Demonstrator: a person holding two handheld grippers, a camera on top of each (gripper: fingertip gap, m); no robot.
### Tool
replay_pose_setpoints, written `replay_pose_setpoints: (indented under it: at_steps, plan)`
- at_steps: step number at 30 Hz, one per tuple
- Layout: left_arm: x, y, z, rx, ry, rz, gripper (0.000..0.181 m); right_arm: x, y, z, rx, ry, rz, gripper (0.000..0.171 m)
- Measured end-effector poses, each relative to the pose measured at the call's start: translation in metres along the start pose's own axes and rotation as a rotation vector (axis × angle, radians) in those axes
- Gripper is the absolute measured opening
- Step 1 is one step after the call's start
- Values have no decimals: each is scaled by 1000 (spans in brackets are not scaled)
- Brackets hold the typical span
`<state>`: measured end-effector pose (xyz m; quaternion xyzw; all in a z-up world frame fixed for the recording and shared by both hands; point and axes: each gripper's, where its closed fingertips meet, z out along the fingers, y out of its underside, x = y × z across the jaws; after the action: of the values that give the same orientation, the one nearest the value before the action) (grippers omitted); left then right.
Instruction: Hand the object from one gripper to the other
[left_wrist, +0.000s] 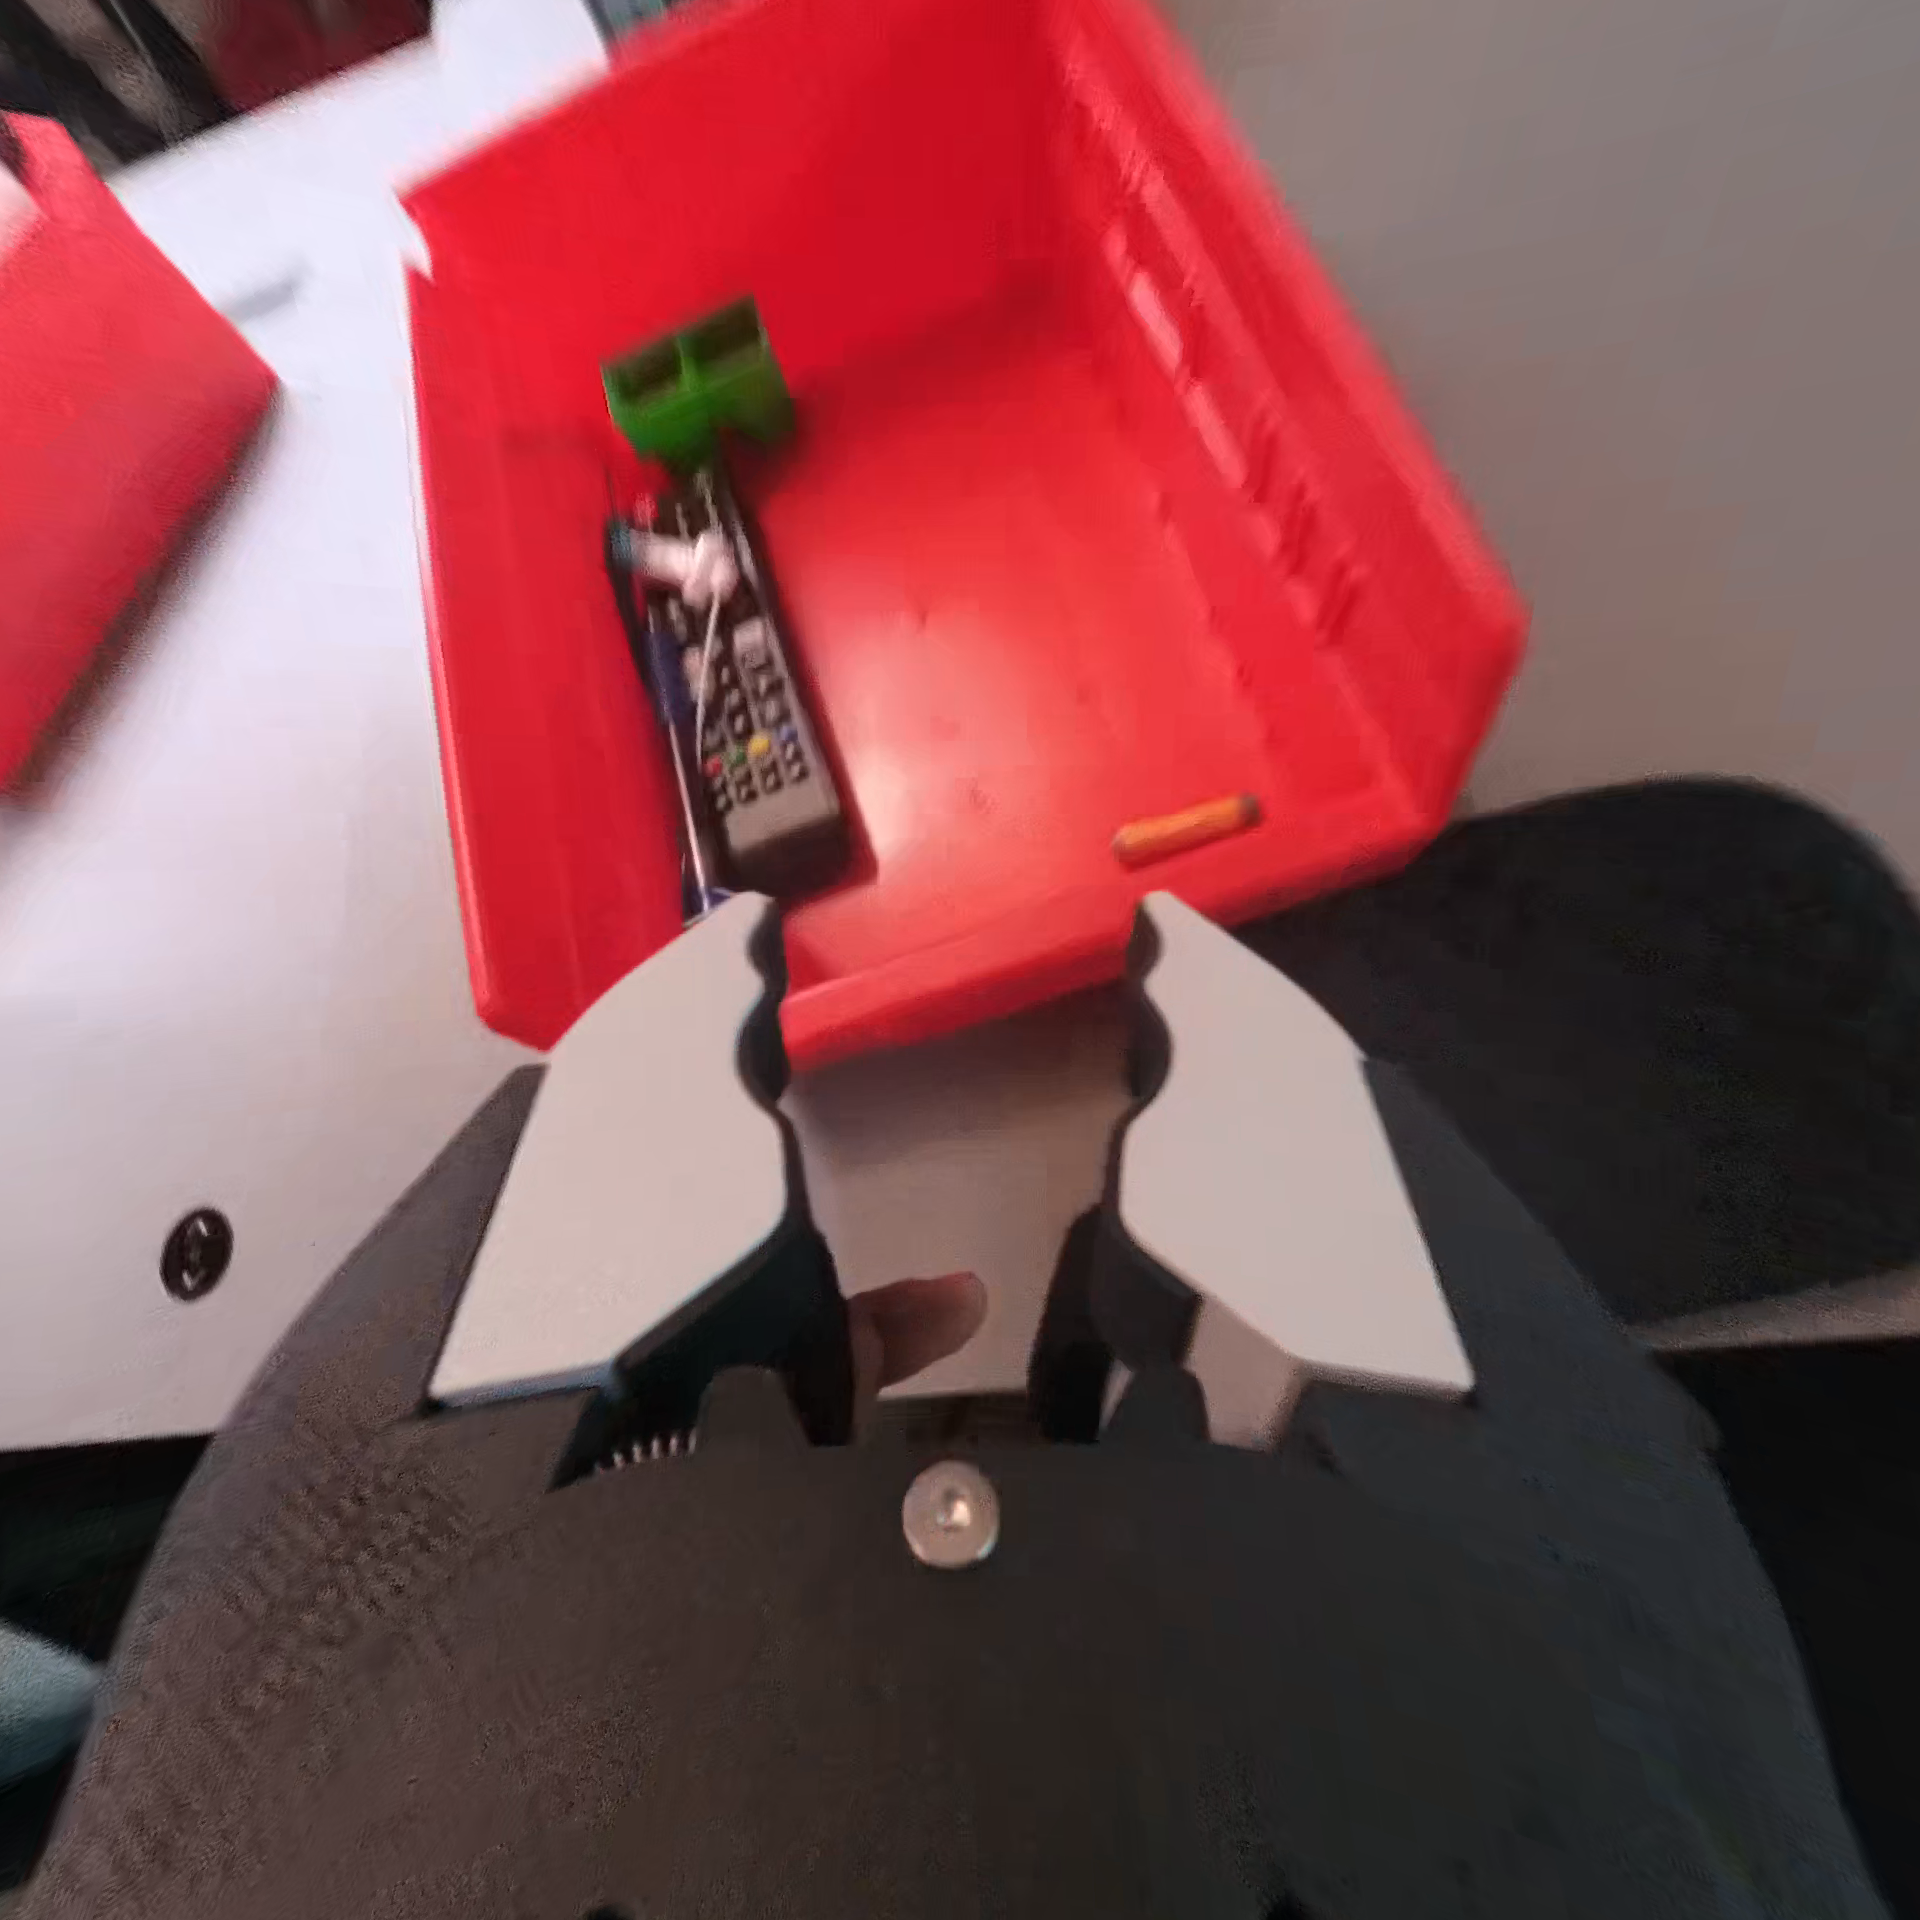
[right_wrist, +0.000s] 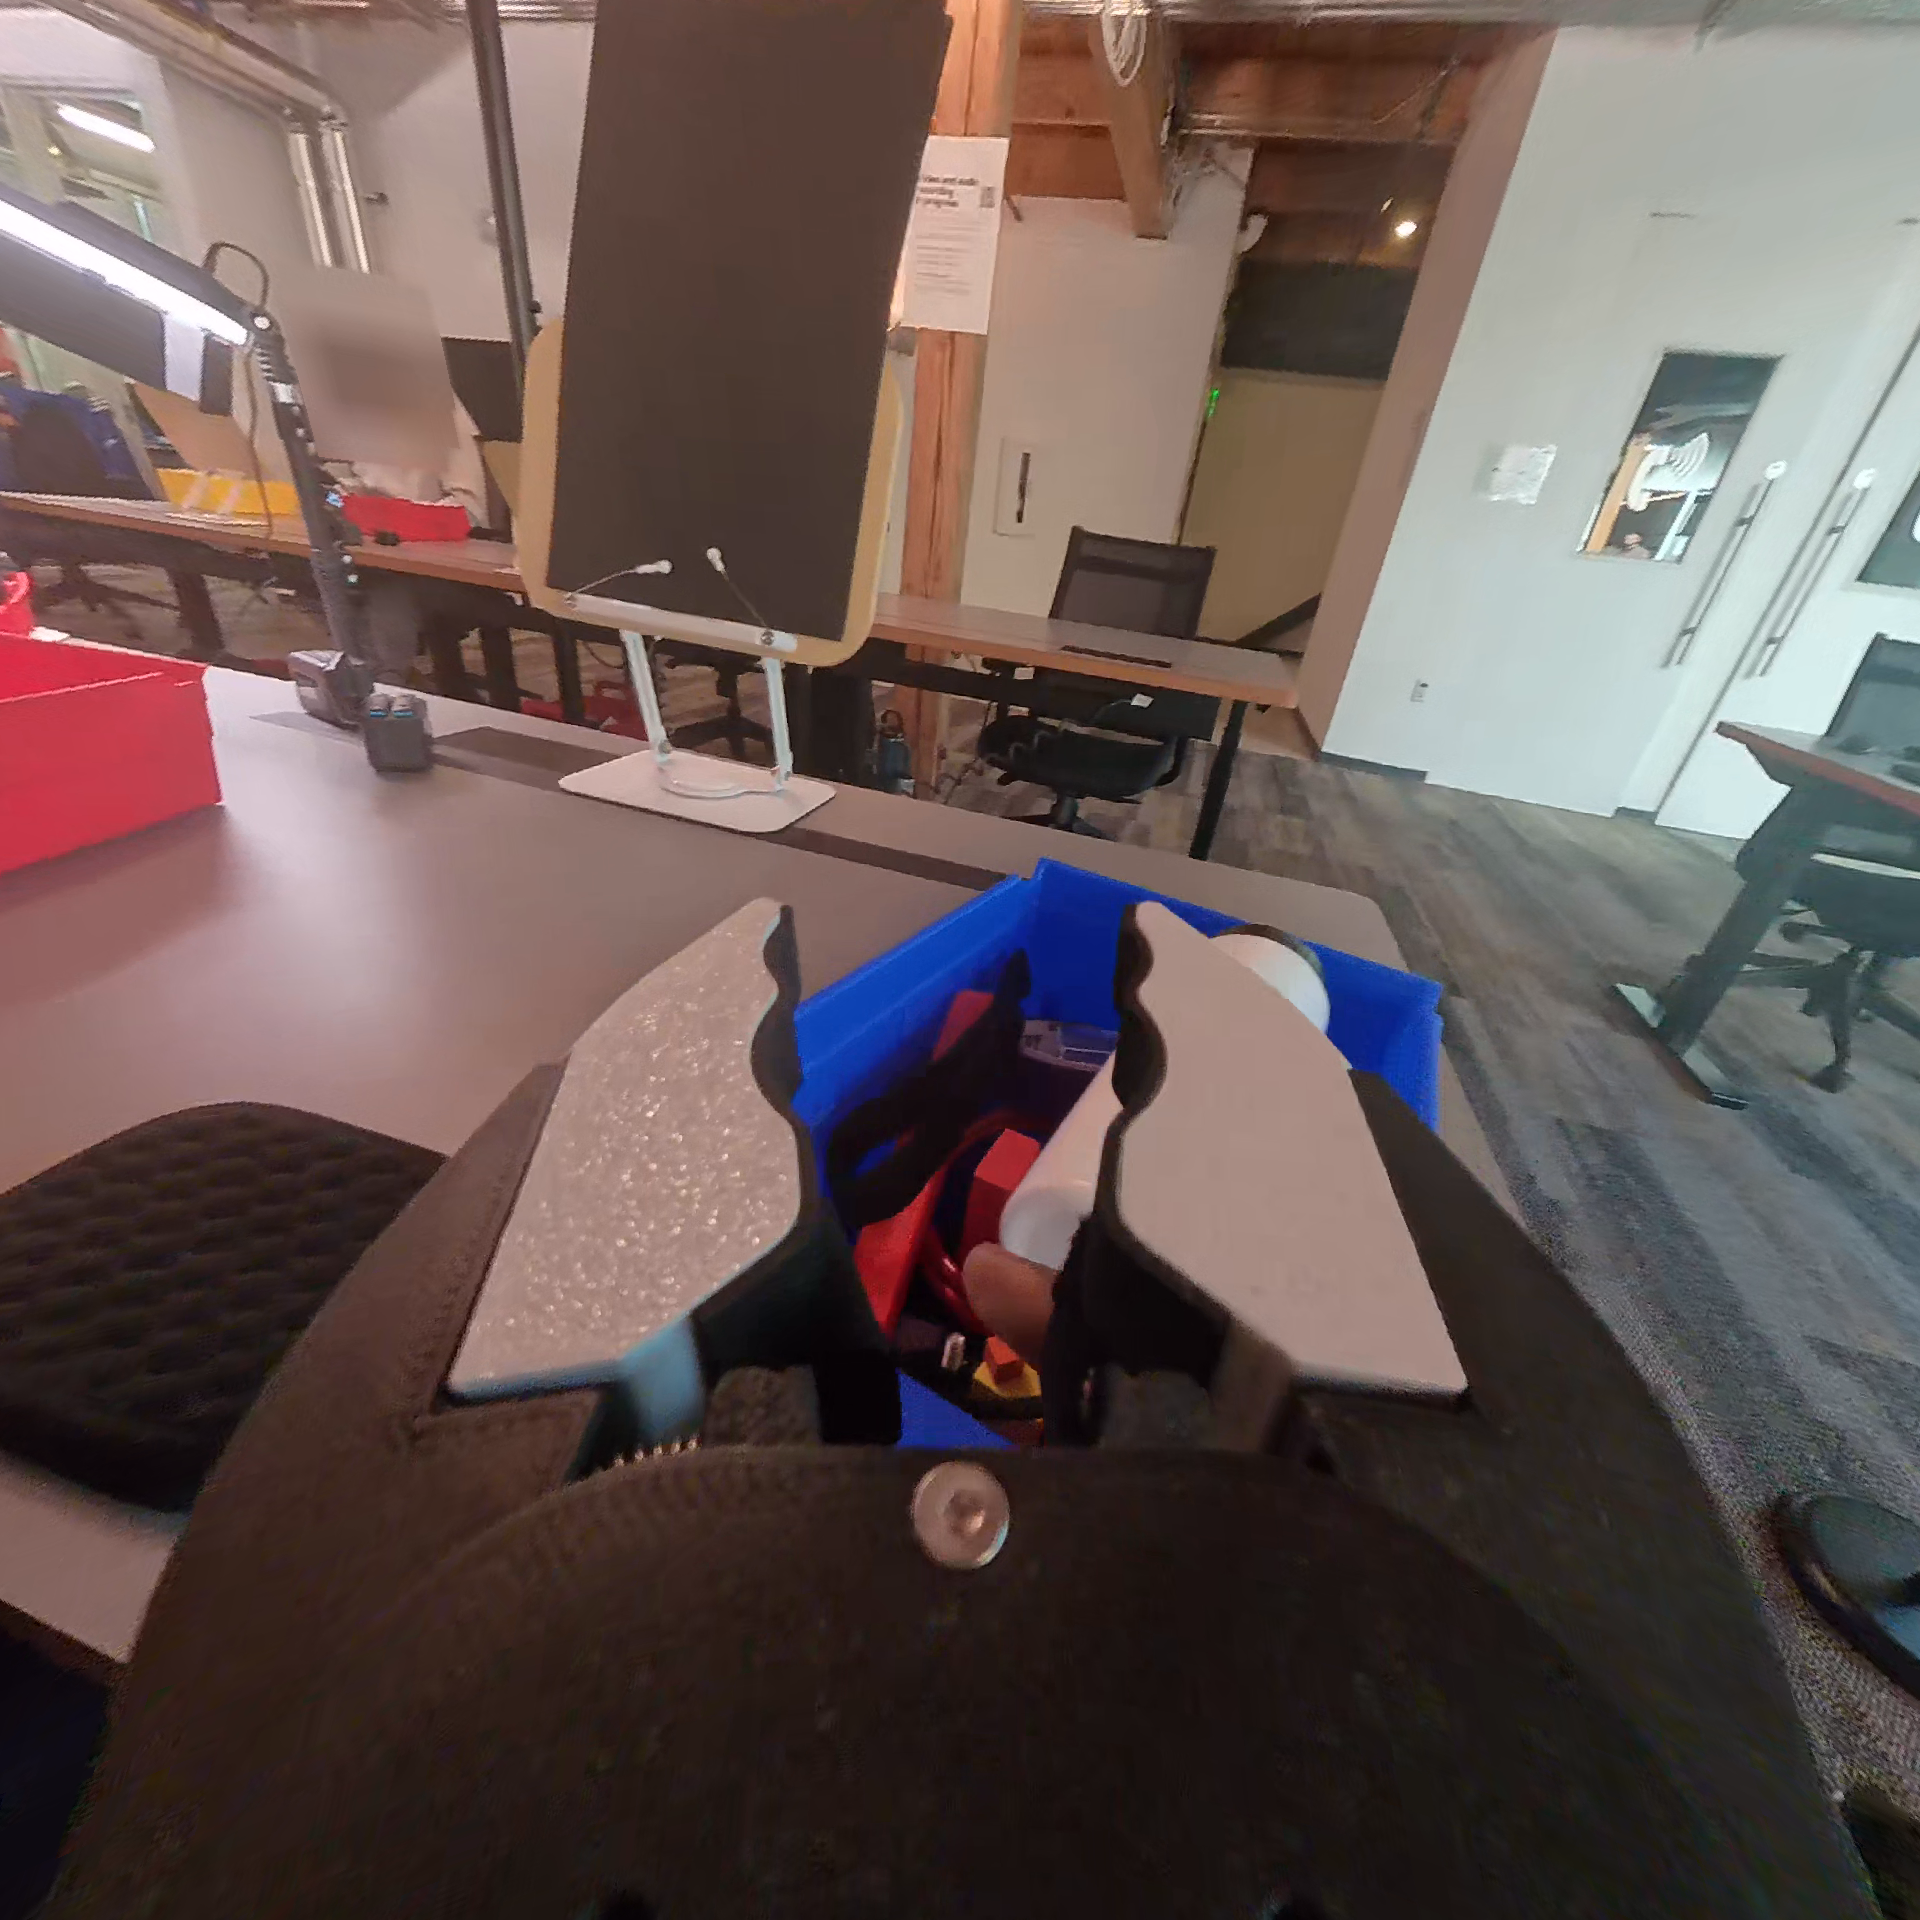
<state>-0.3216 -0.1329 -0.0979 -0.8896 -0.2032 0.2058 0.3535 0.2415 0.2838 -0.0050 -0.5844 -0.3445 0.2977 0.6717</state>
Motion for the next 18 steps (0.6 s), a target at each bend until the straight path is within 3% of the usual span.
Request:
replay_pose_setpoints:
  at_steps: [3, 9, 18]
  plan:
    - [-25, 17, 12, -227, 7, 20, 38, -11, 0, 5, -11, -30, -18, 58]
    - [-49, 28, 39, -555, -51, 61, 33, -24, 2, 10, -41, -66, -37, 58]
    - [-60, 51, 71, -724, -72, 19, 26, -27, -8, 6, -10, -61, -48, 56]
